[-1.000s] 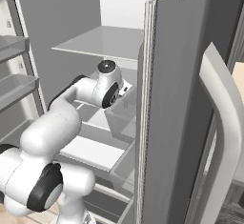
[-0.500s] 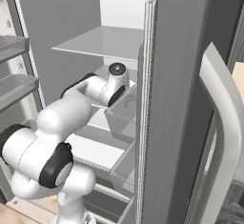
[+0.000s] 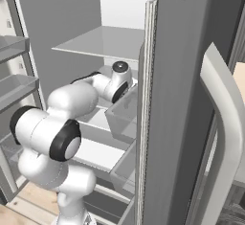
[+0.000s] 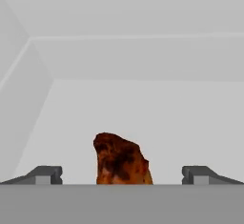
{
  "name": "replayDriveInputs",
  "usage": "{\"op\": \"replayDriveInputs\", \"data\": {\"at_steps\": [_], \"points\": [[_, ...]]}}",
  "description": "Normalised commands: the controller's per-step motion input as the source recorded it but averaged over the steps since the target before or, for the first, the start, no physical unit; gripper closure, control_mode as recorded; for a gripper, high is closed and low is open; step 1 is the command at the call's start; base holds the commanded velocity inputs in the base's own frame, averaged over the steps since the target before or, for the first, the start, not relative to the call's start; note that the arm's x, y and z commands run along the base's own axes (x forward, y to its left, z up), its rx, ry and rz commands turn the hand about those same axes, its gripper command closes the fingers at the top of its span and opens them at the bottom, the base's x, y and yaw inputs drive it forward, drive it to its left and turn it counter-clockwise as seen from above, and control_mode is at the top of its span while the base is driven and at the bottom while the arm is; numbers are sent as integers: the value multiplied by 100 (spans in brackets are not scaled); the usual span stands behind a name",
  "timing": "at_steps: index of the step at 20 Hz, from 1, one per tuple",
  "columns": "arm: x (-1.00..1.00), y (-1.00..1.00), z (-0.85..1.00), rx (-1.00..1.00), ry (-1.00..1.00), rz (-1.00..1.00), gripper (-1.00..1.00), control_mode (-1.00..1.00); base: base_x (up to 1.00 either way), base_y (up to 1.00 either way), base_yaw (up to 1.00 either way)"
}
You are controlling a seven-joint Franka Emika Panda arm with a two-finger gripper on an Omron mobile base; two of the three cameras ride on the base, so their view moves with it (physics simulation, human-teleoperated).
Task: Place one cucumber and one chicken drumstick in each tupperware on the nearby counter, to pack two identical lunches.
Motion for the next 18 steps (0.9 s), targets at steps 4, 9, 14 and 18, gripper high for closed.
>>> {"op": "replayDriveInputs", "data": {"at_steps": [4, 9, 14, 18], "points": [[1, -11, -23, -4, 1, -1, -100, -100, 0, 0, 0], [2, -1, -13, 0, 0, 0, -100, -100, 0, 0, 0], [2, 14, -40, -3, 8, 0, 100, -100, 0, 0, 0], [13, 1, -16, -1, -1, 0, 100, -100, 0, 0, 0]]}}
